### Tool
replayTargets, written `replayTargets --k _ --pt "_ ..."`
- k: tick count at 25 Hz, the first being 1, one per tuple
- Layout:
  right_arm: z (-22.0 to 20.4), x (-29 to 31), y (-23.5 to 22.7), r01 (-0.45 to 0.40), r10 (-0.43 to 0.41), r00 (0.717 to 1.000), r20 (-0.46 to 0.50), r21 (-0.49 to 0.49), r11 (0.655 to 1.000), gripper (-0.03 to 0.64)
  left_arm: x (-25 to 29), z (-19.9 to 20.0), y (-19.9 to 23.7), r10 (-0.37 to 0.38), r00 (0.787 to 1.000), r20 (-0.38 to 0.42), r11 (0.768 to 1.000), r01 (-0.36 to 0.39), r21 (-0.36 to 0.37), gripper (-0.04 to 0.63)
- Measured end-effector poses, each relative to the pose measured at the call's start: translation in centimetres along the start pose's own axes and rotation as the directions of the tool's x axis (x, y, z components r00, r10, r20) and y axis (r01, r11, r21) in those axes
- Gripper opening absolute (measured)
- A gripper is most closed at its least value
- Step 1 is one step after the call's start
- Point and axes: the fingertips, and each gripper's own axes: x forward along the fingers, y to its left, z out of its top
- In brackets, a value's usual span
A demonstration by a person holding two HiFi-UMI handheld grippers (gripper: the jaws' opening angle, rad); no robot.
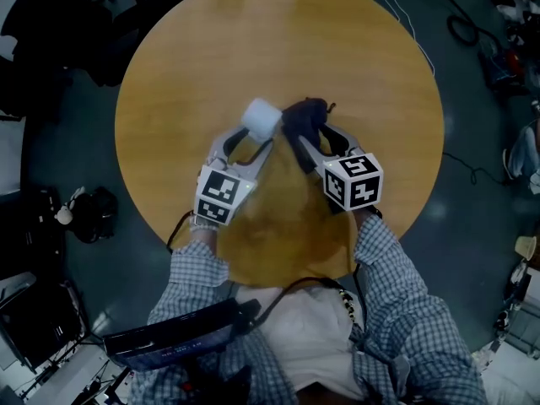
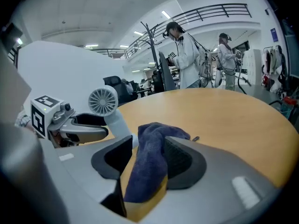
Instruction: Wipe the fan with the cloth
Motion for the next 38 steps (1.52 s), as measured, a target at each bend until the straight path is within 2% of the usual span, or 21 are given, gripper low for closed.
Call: replayTargets --k 4,9,12,18,21,27,33,38 --pt "0.9 -2.4 0.7 0.031 -0.030 0.999 0.044 -0.012 0.999 0.123 -3.0 0.8 -0.4 0.052 0.998 0.043 0.999 -0.051 -0.012 0.097" --pt "1.1 -5.3 2.9 0.039 -0.038 0.996 0.085 -0.010 0.999 0.070 -6.0 2.1 -1.7 0.080 0.994 0.078 0.997 -0.081 0.001 0.039" --pt "1.7 -7.0 3.9 0.055 -0.054 0.992 0.115 0.002 0.999 0.004 -7.7 3.0 -2.3 0.095 0.990 0.105 0.995 -0.093 -0.025 -0.001" --pt "2.7 -11.2 8.0 0.030 -0.029 0.990 0.138 -0.001 1.000 0.003 -11.7 4.7 -5.5 0.064 0.991 0.118 0.997 -0.059 -0.045 0.000" --pt "1.8 -11.6 8.0 0.023 -0.020 0.993 0.115 -0.025 0.999 0.003 -11.5 4.2 -6.5 0.044 0.993 0.111 0.998 -0.039 -0.044 0.000" --pt "0.5 -10.9 7.8 0.000 0.002 0.993 0.115 -0.014 1.000 0.003 -11.0 3.7 -6.4 0.077 0.989 0.124 0.996 -0.070 -0.058 -0.002" --pt "0.4 -10.2 8.8 -0.036 0.041 0.994 0.098 -0.048 0.998 0.003 -11.1 3.6 -6.7 0.098 0.986 0.136 0.993 -0.088 -0.076 -0.002" --pt "0.3 -10.1 9.0 -0.045 0.050 0.995 0.092 -0.057 0.997 0.003 -10.9 3.2 -7.1 0.080 0.988 0.129 0.994 -0.069 -0.089 -0.002"
